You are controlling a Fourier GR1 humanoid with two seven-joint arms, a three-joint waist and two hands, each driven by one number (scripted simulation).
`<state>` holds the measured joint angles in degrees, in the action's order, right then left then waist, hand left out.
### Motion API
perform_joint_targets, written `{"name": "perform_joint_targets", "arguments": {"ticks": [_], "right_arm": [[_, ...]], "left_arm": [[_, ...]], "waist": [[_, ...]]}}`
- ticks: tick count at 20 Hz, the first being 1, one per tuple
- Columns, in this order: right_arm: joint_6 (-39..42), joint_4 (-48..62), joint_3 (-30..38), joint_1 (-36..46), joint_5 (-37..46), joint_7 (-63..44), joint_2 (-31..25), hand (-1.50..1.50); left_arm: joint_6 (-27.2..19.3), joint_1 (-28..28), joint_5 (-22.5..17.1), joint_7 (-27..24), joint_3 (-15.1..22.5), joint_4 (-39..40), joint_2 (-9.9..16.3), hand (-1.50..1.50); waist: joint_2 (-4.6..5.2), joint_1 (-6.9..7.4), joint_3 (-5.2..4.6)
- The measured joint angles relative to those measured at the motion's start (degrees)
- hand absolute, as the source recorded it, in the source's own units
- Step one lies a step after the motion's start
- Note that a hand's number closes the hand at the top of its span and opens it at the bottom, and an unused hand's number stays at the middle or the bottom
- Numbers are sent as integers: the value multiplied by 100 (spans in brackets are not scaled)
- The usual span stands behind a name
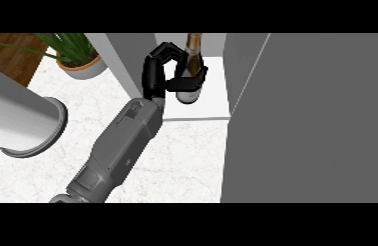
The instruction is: Pick up the wine, place it into the cabinet and close the cabinet
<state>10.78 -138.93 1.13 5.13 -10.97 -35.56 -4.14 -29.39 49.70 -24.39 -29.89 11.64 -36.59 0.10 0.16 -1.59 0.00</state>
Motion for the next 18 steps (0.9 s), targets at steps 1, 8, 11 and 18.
{"name": "perform_joint_targets", "arguments": {"ticks": [1, 8, 11, 18], "right_arm": [[37, 0, -15, -63, -6, 40, 8, -150], [-16, 15, -71, 68, -28, -43, 29, -150], [41, 24, -86, -11, -38, 71, 57, -150], [-16, 59, -152, 87, -52, 60, 124, -150]], "left_arm": [[-36, 97, 42, -52, -41, 94, 16, 150], [-188, 644, 42, -595, -295, 913, 1, 150], [-157, 861, 5, -811, -442, 1263, -1, 150], [114, 1137, -281, -974, -875, 1809, -12, 150]], "waist": [[1, -2, -1], [18, -42, -3], [29, -79, -2], [41, -110, 3]]}}
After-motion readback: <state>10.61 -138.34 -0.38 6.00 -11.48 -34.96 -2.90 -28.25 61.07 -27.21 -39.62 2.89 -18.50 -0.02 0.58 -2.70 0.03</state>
